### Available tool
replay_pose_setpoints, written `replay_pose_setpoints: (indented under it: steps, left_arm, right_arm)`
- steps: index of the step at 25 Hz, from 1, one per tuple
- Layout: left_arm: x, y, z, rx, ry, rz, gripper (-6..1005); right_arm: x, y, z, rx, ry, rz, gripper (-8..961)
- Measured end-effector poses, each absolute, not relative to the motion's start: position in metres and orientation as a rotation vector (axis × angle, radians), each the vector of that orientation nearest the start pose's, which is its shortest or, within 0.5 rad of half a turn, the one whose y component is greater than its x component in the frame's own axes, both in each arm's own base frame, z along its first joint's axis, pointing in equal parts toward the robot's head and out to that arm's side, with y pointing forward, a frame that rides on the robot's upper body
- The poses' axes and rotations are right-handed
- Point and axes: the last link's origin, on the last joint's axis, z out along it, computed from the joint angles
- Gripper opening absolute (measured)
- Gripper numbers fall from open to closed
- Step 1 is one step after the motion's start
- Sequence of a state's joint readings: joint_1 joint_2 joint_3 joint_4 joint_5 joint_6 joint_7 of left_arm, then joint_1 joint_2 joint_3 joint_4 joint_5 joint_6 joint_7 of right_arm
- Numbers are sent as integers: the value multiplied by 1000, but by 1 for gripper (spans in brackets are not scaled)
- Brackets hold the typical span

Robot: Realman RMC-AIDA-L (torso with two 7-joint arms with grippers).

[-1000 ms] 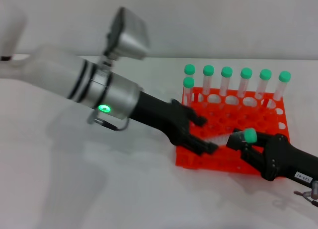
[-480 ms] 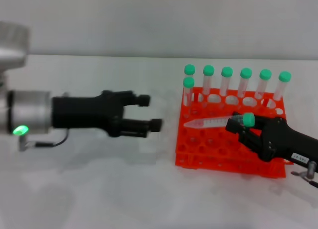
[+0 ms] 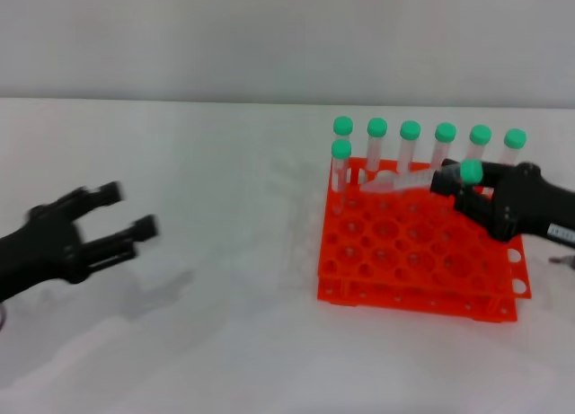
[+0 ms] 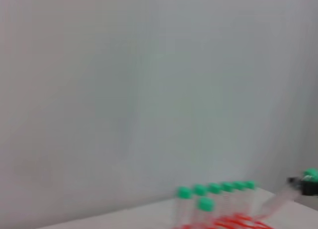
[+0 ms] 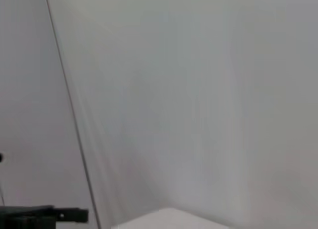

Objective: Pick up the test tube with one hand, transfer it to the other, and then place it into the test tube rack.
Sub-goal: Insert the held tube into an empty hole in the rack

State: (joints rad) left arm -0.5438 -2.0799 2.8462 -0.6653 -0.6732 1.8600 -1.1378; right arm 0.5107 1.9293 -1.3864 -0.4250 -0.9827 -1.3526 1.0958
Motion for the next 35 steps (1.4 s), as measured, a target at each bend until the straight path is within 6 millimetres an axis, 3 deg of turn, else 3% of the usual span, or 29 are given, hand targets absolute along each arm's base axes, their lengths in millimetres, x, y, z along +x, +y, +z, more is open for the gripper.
replay_pose_setpoints:
  steps: [5, 11, 19, 35]
  left_arm:
    - [-348, 256, 52, -2125, -723, -951, 884]
    - [-361, 235, 43, -2049, -749, -960, 884]
    - [-365, 232, 38, -2034, -786, -948, 884]
    - [-364, 234, 38, -2037, -790, -954, 884]
  right_arm:
    - [230, 373, 16, -2567, 419, 901, 200]
    - [204, 397, 13, -2695, 350, 669, 200]
    - [180, 419, 18, -2718, 293, 539, 200]
    - [174, 433, 22, -2737, 269, 367, 201]
